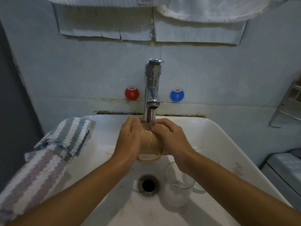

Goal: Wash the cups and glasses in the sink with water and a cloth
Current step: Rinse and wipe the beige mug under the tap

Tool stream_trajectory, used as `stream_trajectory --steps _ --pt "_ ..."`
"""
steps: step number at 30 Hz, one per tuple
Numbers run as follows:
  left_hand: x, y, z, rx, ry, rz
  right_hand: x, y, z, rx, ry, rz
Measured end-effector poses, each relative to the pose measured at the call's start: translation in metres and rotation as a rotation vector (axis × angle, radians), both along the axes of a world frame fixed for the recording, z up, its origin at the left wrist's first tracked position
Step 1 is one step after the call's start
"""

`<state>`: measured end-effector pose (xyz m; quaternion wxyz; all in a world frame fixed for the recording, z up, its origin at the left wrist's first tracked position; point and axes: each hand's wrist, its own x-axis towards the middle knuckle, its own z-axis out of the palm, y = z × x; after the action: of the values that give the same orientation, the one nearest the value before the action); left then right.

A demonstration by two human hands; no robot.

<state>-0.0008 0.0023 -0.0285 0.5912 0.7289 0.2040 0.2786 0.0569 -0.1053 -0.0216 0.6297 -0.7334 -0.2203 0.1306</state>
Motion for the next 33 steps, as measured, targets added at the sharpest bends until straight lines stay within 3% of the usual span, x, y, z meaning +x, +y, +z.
stream_trajectory --steps 5,8,14,16,18,22,33 --pt "0.0 -0.002 0.0 0.059 0.066 -0.085 0.002 0.002 -0.005 0.01 0.017 -0.058" --pt "0.001 0.001 0.001 0.091 0.039 -0.03 0.002 0.002 -0.003 -0.003 0.056 -0.051" --pt "-0.001 0.001 0.003 0.103 -0.025 0.014 0.003 -0.001 0.007 -0.037 0.357 0.009" --pt "-0.001 0.0 0.002 0.128 -0.013 -0.01 0.007 -0.005 0.007 -0.072 0.333 0.011" --pt "0.0 0.0 0.002 0.081 0.019 -0.035 0.009 -0.006 0.005 -0.077 0.285 0.004" --pt "-0.002 -0.001 0.006 -0.199 0.156 -0.086 0.01 -0.003 0.003 -0.038 0.203 -0.023" --pt "0.004 0.003 0.005 -0.285 0.081 0.008 0.008 -0.004 0.007 -0.083 0.288 -0.03"
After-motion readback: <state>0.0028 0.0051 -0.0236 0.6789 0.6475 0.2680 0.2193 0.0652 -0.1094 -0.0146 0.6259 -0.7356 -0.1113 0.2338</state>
